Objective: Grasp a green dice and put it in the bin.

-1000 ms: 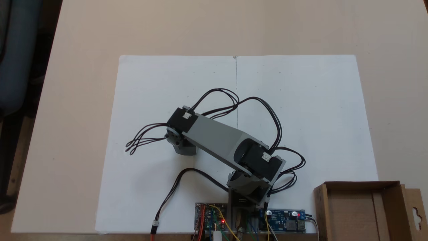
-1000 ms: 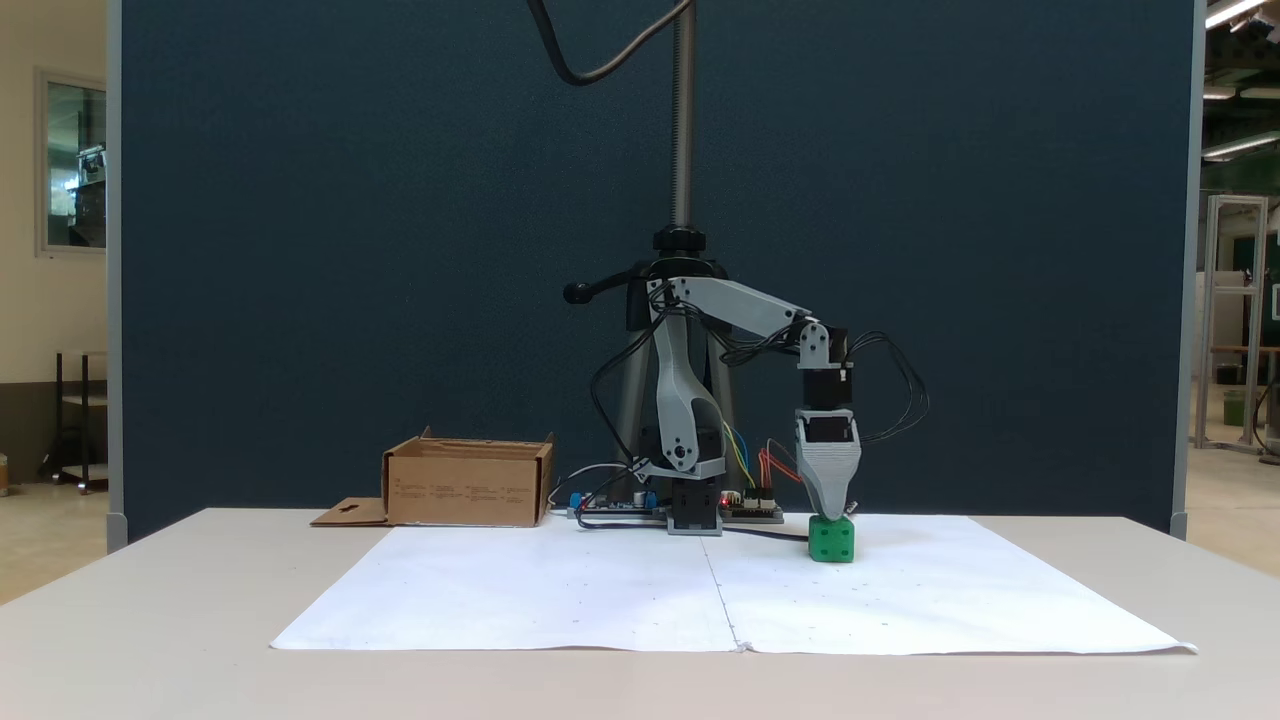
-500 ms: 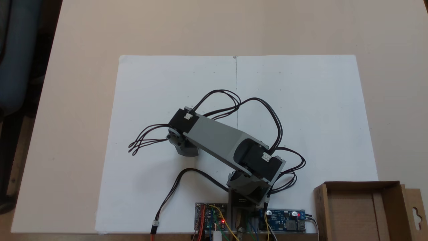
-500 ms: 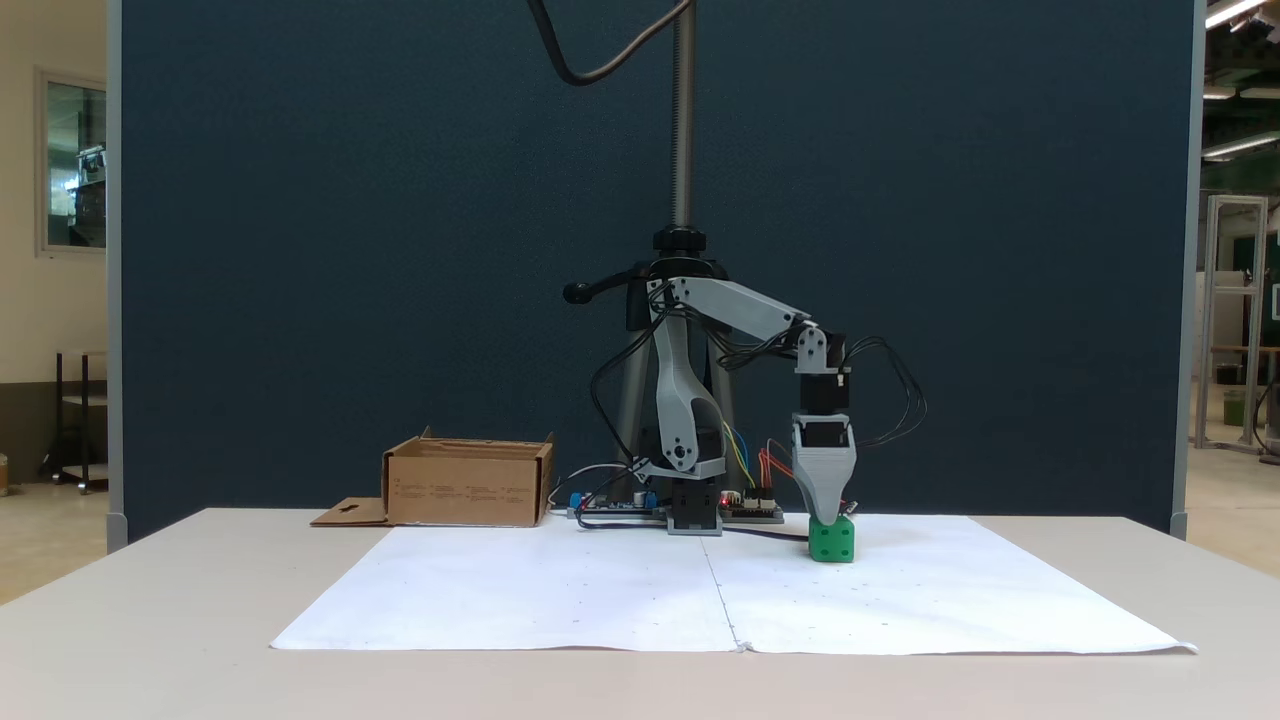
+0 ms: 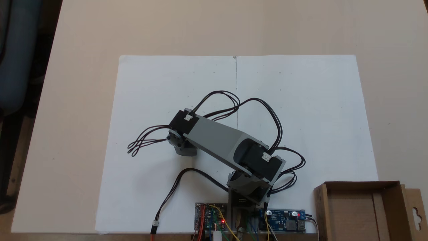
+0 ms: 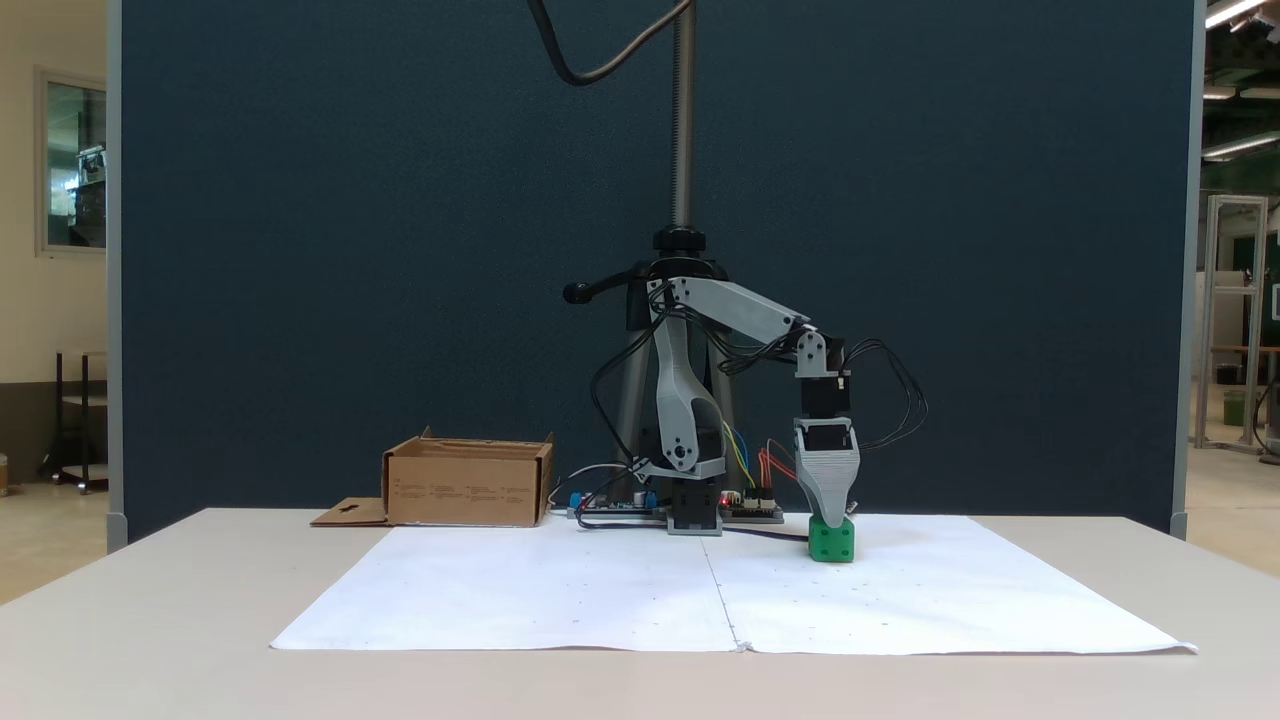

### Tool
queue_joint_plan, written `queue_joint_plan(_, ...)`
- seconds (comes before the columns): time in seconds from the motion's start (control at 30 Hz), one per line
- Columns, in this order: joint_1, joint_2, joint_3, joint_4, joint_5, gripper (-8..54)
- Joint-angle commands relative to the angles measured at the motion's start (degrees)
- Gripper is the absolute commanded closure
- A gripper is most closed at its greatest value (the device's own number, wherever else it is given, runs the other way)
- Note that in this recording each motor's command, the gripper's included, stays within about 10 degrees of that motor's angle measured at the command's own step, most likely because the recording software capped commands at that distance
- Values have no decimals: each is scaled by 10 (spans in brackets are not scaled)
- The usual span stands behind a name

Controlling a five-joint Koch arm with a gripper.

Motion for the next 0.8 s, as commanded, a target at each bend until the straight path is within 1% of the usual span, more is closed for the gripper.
queue_joint_plan(0.0, -6, 21, -2, -11, 36, 32)
queue_joint_plan(0.77, -3, 7, 7, -36, 35, 32)
